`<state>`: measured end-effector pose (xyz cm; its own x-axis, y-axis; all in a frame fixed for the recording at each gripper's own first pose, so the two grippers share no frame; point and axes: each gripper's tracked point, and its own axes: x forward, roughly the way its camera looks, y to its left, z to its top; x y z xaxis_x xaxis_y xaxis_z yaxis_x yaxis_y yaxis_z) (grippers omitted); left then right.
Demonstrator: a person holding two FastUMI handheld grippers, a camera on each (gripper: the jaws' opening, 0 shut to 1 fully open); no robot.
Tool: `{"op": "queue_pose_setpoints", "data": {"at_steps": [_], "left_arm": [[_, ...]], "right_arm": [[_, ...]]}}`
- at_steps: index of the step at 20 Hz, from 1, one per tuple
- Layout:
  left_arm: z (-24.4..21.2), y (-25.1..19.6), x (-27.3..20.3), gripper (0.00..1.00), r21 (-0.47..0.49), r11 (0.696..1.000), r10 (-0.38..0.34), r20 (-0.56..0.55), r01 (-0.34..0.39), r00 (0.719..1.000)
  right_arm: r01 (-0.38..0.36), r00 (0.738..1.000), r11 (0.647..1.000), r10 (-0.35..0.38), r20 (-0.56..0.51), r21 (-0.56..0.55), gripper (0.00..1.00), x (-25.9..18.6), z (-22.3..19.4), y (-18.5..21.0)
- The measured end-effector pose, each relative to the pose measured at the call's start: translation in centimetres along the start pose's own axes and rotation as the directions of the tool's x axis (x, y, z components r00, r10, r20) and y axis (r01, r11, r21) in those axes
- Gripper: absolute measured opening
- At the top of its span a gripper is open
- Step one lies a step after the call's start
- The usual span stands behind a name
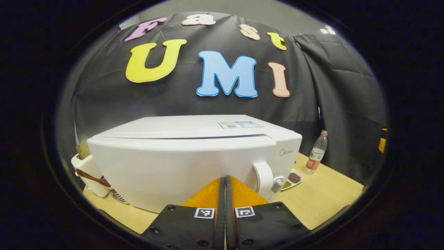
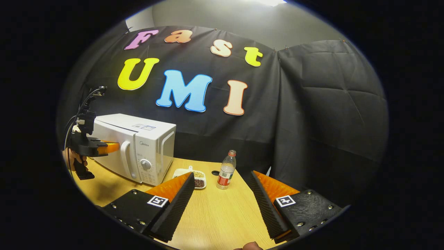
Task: Open the microwave oven with the left hand, put the food in, and close the microwave oven.
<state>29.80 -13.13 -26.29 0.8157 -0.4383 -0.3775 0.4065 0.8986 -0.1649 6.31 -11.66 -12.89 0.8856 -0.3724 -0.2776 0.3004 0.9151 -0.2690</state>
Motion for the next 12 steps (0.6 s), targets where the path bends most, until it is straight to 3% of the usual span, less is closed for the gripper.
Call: {"op": "queue_pose_setpoints", "data": {"at_steps": [3, 6, 12], "left_arm": [[0.4, -0.2, 0.5, 0.09, -0.035, 0.999, 0.017, -0.004, -0.017, 1.000], [0.7, -0.2, 0.3, 0.08, 0.004, 0.998, 0.056, 0.000, -0.056, 0.998], [4.2, -1.0, -4.1, 0.08, -0.004, 0.995, 0.103, 0.081, -0.103, 0.991]], "right_arm": [[-0.015, 1.000, 1.000, 0.015, 0.001, -0.002, 0.97, 0.0, 0.0, 0.2], [-0.035, 0.999, 0.999, 0.035, 0.011, 0.011, 0.97, -0.5, 0.2, 0.4], [-0.112, 0.992, 0.993, 0.110, 0.056, 0.030, 0.97, -1.2, 1.1, 0.7]]}}
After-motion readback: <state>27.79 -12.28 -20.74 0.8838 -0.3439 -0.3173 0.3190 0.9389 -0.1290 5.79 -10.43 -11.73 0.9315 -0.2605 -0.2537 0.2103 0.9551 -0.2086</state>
